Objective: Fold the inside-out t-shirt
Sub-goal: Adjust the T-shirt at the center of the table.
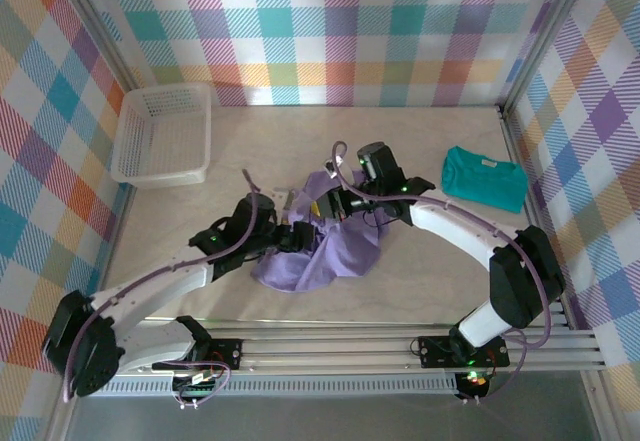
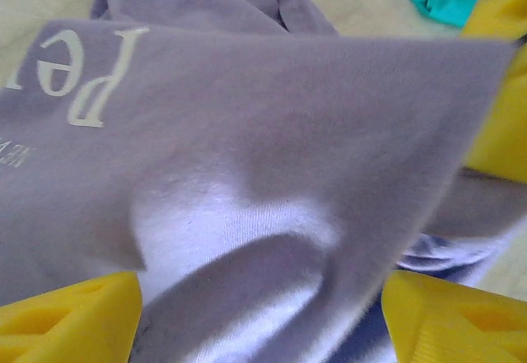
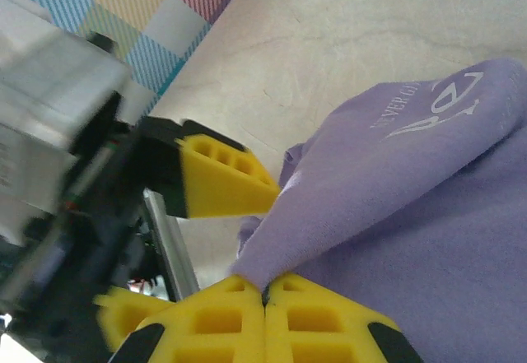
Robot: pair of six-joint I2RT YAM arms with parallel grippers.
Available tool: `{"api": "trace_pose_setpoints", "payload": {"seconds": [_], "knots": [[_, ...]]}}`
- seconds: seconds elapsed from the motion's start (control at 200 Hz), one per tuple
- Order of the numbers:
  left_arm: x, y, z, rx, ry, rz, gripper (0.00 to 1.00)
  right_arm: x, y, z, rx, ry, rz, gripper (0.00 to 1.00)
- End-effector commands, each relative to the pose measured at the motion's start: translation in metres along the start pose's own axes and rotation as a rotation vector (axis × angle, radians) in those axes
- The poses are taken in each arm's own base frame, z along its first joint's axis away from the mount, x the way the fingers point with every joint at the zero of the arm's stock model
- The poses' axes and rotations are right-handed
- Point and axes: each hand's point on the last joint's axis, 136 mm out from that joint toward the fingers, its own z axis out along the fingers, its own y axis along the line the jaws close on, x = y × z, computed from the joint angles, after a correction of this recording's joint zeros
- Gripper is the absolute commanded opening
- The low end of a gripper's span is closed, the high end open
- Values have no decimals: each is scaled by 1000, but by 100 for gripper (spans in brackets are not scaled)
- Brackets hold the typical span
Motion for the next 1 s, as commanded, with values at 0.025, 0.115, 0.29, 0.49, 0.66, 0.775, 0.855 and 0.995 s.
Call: {"api": "trace_pose_setpoints", "payload": {"seconds": [0.025,0.115,0.29,0.49,0.66,0.775,0.855,0.995], "knots": [[-27,-6,14,-17,-64,68,60,-15,20,-13,-102,-35,5,0],[-35,-18,19,32,-59,70,21,-12,5,-23,-34,-36,38,5],[-35,-56,-1,279,28,6,0,3,-69,-52,455,6,63,27],[-25,-41,-13,239,126,-129,0,39,-38,-50,415,15,-195,53],[-25,-39,-18,241,126,-145,0,62,-27,-25,423,41,-312,75],[-28,-42,-22,257,120,-143,0,58,-42,-6,475,27,-314,76],[-28,-43,-24,265,120,-144,0,49,-52,8,494,16,-321,76],[-27,-28,-26,197,111,-158,0,38,-51,10,468,-17,-333,44]]}}
